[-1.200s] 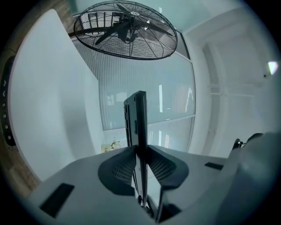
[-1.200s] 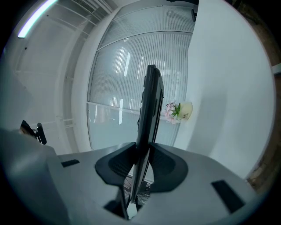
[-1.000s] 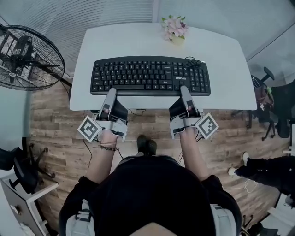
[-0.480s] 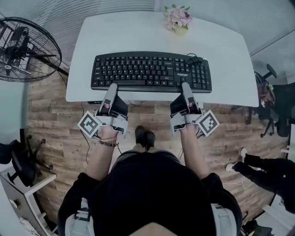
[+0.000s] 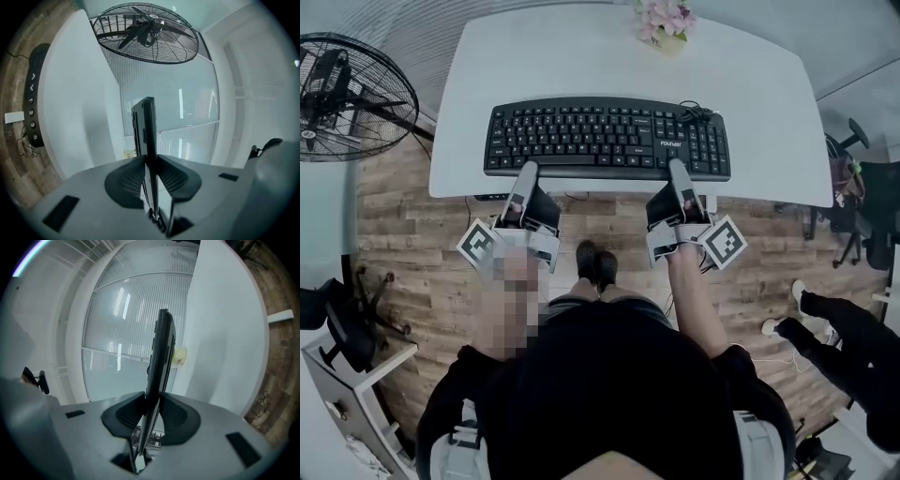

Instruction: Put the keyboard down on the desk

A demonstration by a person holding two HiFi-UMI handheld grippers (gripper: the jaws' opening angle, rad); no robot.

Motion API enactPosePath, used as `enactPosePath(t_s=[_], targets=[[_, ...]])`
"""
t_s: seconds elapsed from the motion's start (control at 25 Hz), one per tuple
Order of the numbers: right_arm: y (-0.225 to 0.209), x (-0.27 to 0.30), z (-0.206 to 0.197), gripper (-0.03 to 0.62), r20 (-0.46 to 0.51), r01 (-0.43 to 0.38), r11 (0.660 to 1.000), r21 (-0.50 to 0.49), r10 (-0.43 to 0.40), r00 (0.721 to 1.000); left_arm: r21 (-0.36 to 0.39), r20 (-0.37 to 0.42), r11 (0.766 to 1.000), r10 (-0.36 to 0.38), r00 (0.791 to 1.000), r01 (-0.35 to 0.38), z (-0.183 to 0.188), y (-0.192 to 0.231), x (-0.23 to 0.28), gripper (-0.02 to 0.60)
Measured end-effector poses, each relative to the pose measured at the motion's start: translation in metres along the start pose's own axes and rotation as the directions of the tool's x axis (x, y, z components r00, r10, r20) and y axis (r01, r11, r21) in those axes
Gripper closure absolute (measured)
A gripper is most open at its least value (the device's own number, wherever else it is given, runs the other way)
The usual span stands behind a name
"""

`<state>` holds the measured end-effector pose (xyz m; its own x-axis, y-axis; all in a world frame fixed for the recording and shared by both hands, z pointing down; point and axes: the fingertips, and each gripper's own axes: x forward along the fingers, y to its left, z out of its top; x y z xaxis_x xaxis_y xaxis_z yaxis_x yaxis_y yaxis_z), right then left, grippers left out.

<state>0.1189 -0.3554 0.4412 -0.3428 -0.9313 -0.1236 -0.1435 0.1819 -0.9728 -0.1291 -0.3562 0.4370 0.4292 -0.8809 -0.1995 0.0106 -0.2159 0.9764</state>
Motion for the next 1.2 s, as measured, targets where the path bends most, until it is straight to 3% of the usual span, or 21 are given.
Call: enactPosePath(t_s=[1.2], targets=[[-0.051, -0.003, -0.007, 0.491, -0.038, 0.092, 0.995, 0.031, -0.09, 0.995, -0.023, 0.008, 0.994, 0.106, 0.994, -0.106, -0.006, 0.048, -0.008, 0.491]])
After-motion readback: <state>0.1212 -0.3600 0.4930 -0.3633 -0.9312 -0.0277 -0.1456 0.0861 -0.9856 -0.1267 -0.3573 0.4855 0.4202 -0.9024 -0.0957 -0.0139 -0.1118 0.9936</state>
